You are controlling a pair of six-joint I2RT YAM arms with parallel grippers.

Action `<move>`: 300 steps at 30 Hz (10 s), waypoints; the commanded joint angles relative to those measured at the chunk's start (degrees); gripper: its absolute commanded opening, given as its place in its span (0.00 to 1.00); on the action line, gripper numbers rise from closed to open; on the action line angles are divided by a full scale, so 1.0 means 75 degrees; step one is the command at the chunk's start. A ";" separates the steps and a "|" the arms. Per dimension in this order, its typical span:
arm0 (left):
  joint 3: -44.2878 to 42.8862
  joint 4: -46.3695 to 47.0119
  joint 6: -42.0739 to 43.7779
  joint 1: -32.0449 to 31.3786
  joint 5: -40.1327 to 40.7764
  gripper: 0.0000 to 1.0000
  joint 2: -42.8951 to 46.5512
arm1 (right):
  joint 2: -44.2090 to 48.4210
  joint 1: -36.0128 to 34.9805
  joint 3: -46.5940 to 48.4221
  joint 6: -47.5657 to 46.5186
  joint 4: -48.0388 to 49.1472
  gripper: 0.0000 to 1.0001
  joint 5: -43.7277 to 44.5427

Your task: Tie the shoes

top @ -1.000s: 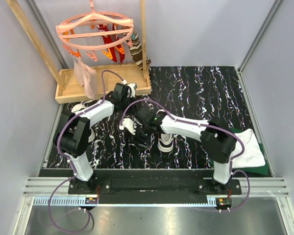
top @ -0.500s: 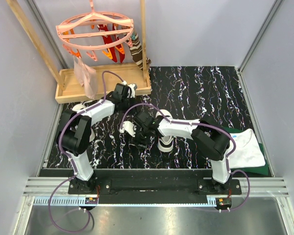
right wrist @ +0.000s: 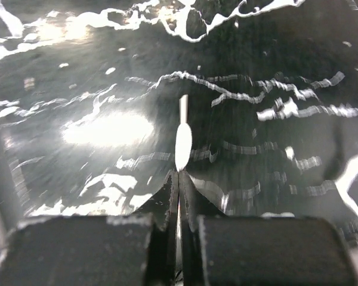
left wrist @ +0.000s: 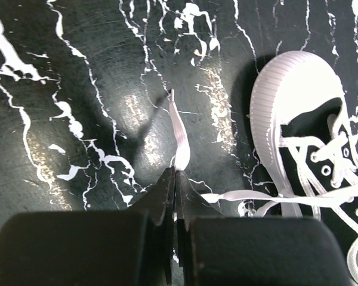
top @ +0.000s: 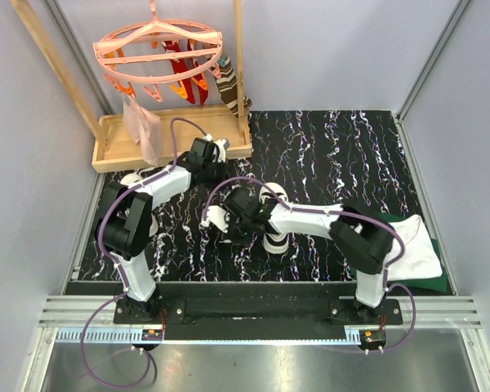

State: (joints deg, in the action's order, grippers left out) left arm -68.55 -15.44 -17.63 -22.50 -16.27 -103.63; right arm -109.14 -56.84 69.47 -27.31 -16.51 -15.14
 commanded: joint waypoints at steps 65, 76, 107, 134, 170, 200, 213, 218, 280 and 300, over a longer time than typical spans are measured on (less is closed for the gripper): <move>-0.2390 -0.0308 0.2022 -0.1113 -0.3609 0.26 -0.0865 | 0.3900 0.4168 -0.1857 0.2575 -0.0587 0.00 -0.1087; -0.2683 -0.0542 0.2573 -0.1160 -0.3197 0.09 -0.1322 | 0.3771 0.4168 -0.1904 0.2598 -0.0623 0.00 -0.1134; -0.2742 -0.0707 0.2385 -0.1383 -0.4920 0.20 -0.1803 | 0.3068 0.4157 -0.1822 0.2868 -0.0072 0.00 -0.1146; -0.2766 0.0112 0.1601 -0.0844 -0.5166 0.42 -0.2073 | 0.2657 0.4168 -0.1997 0.3348 0.1310 0.00 -0.1017; -0.2367 -0.1796 0.9110 -0.0679 -0.4885 0.48 -0.0901 | 0.2283 0.4168 -0.2396 0.3805 0.2518 0.00 -0.1661; -0.2531 -0.1375 1.0600 -0.1289 -0.4029 0.37 -0.1592 | 0.2295 0.4168 -0.2583 0.3887 0.2858 0.00 -0.1861; -0.2660 -0.1398 1.0495 -0.1394 -0.4368 0.15 -0.1698 | 0.2271 0.4168 -0.2572 0.3911 0.2905 0.00 -0.1837; -0.2929 -0.2262 1.0869 -0.1383 -0.4405 0.00 -0.1744 | 0.2295 0.4168 -0.2479 0.4004 0.2765 0.04 -0.1720; -0.2801 -0.1867 0.4823 -0.0105 -0.4346 0.00 -0.2073 | 0.0113 0.0771 -0.0415 0.0864 0.1276 0.25 0.0471; -0.2064 -0.2019 0.4378 -0.0199 -0.3351 0.00 0.0516 | 0.3875 0.2992 -0.0039 0.1919 -0.1243 0.00 -0.0126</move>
State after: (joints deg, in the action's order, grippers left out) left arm -86.13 -30.81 16.38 -24.01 -44.95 -107.77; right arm -86.54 -42.39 69.93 -15.35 -19.97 -13.23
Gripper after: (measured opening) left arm 0.009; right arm 0.009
